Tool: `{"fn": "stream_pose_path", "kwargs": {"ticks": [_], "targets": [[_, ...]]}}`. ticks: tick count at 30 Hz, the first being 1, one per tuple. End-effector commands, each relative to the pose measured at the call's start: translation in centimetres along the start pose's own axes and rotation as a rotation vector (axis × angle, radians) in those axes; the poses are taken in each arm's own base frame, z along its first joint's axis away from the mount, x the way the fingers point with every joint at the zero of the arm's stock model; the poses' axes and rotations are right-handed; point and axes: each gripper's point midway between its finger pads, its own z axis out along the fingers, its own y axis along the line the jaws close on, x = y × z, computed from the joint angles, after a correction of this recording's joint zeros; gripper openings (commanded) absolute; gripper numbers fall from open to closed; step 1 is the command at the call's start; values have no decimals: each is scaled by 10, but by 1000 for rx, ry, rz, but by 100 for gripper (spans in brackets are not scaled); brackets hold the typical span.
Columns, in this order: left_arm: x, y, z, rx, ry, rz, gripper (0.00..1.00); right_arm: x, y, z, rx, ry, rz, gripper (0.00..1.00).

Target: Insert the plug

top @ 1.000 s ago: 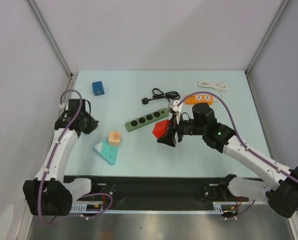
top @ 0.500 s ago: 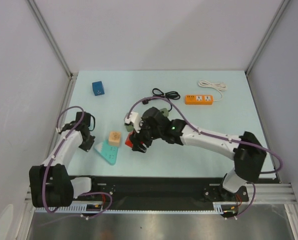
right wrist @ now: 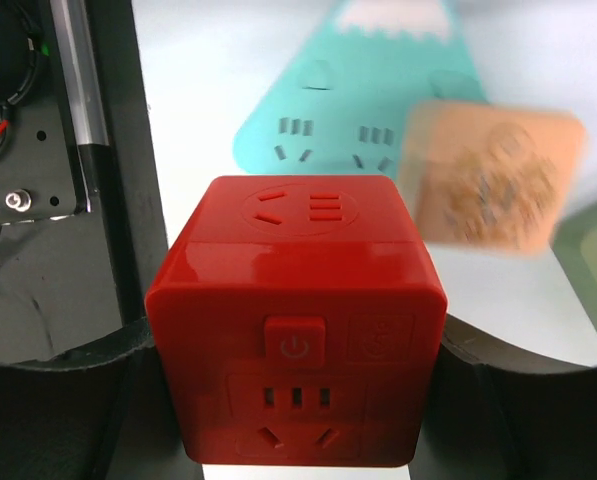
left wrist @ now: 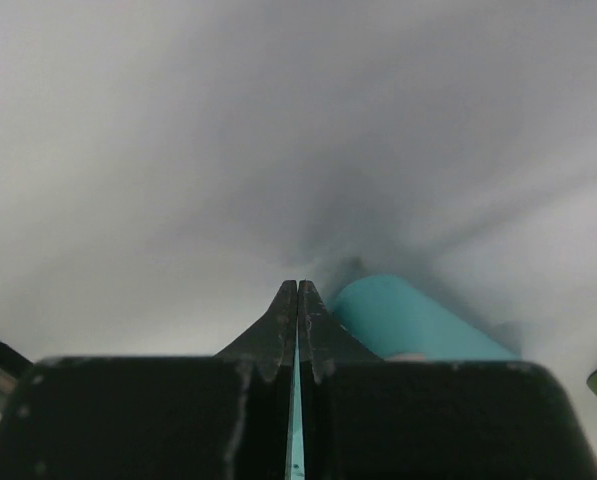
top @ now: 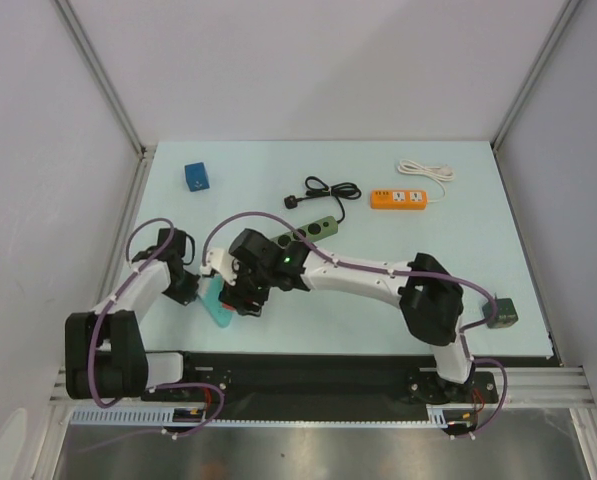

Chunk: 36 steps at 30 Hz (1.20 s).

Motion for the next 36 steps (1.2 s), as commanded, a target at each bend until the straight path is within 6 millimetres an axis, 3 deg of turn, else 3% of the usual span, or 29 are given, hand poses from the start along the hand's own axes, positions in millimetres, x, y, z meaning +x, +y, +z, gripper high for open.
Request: {"fn": "stream_pose_path", "kwargs": {"ticks": [1, 2, 7, 12, 20, 36], "targets": [[6, -24, 0, 93, 62, 26, 0, -18, 3, 7, 1, 6, -55, 0], [2, -22, -1, 79, 51, 25, 0, -31, 2, 7, 3, -13, -60, 0], [-42, -4, -21, 8, -85, -28, 0, -24, -2, 25, 28, 62, -37, 0], [-69, 1, -35, 62, -143, -133, 0, -26, -6, 43, 98, 84, 66, 0], [-56, -1, -12, 54, 13, -169, 0, -19, -2, 58, 102, 125, 152, 0], [-65, -1, -11, 91, -33, -118, 0, -17, 12, 69, 65, 99, 160, 0]]}}
